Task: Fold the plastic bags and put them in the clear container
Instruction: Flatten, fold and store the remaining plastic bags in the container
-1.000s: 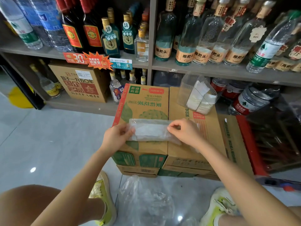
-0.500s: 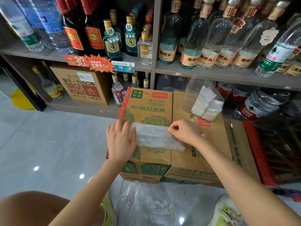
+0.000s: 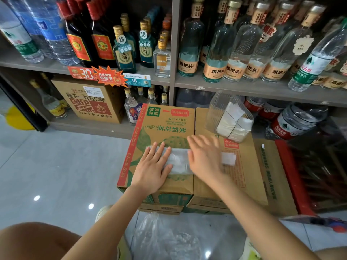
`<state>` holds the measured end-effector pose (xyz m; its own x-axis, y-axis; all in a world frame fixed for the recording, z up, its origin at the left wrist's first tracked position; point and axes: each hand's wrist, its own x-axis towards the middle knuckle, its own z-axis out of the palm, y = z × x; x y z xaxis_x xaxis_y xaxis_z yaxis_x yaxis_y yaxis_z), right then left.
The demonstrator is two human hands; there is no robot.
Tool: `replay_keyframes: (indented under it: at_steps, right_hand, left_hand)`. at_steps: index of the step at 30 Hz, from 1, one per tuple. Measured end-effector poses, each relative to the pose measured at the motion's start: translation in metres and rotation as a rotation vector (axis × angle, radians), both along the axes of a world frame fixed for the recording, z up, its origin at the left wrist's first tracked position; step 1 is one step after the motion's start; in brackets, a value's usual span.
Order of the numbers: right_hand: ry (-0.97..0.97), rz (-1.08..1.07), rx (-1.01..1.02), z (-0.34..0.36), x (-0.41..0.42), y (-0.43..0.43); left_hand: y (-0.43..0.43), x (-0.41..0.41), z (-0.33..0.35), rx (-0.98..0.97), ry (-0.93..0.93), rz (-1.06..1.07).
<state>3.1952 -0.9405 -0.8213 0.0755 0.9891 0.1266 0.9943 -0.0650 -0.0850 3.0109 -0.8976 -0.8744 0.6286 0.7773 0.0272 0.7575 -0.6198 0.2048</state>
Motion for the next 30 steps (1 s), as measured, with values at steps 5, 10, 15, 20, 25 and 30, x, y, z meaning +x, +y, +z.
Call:
replay_keyframes:
  at_steps: [5, 10, 15, 20, 25, 30]
  right_hand:
    - [-0.019, 0.100, -0.204, -0.036, -0.030, -0.016]
    - [-0.033, -0.013, -0.245, -0.048, 0.019, -0.039]
    - [-0.050, -0.206, -0.299, -0.043, 0.081, -0.073]
    - [0.009, -0.019, 0.021, -0.030, 0.053, -0.069]
    - [0.016, 0.267, 0.196, -0.041, 0.035, -0.061]
    - [0.089, 0.272, 0.309, -0.046, 0.034, -0.061]
  left_hand:
    - [-0.001, 0.000, 0.001, -0.013, 0.033, 0.001]
    - [-0.001, 0.002, 0.001, -0.007, 0.080, 0.007]
    - [0.000, 0.002, 0.001, 0.001, 0.077, -0.004]
    - [0.001, 0.000, 0.001, -0.009, 0.077, -0.008]
    - [0.005, -0.004, 0.004, -0.135, -0.119, -0.004]
    - [0.002, -0.020, 0.020, -0.182, -0.478, 0.036]
